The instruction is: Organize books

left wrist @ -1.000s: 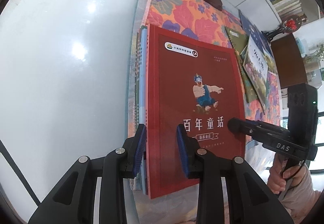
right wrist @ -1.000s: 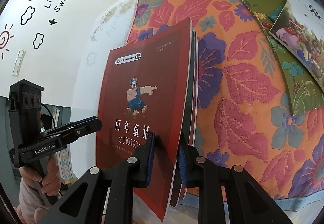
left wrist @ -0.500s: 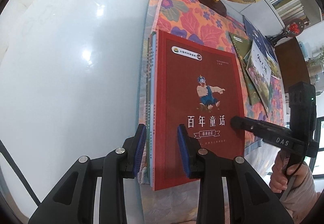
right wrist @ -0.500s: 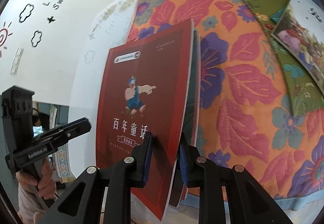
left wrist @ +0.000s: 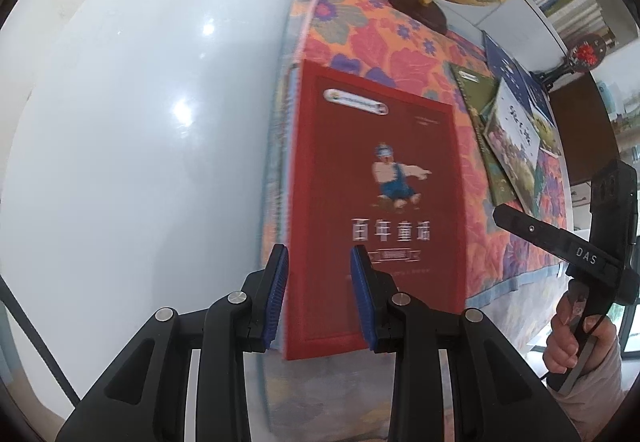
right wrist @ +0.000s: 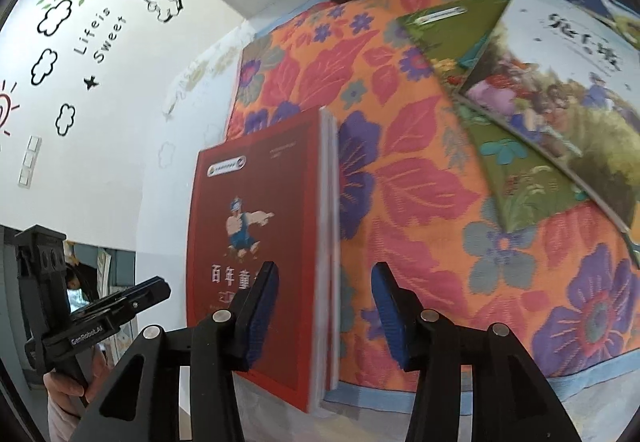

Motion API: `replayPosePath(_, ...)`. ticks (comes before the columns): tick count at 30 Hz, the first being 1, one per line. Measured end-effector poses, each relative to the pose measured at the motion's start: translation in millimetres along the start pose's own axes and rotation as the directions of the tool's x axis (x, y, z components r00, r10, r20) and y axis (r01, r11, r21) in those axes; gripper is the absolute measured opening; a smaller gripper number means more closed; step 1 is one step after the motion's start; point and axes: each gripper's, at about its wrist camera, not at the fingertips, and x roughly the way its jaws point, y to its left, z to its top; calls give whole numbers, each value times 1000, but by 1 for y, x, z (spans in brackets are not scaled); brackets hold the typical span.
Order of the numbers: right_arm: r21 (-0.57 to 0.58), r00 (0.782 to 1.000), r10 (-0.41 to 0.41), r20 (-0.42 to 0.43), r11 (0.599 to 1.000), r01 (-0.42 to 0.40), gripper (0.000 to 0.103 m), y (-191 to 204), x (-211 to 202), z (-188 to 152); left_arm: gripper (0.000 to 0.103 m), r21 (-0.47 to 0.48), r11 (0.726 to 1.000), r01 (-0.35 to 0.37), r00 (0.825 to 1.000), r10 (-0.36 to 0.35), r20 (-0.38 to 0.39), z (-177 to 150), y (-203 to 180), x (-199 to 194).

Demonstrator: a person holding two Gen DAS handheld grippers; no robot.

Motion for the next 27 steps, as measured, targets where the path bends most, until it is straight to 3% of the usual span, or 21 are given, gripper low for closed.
replayPosePath(10,101,989,-69,129,993,56,47,-96,-55,6,32,172,985,28,999,-36,41,53,-113,16)
replayPosePath(17,174,967,-103,232,983,63,47,-178,-84,28,32,254,965,65,995,-81,52,93,-212,76)
replayPosePath(21,149,957,-138,256,984,102,47,-217,-82,36,32,307,952,4,998,-24,59,105,-250,127)
replayPosePath(24,131,954,-65,293,991,27,47,-238,-86,44,32,296,954,-55,995,27,96,111,-258,148)
replayPosePath(27,121,952,-24,304,993,-13,47,-246,-86,53,35,269,963,-32,994,3,106,114,-261,162)
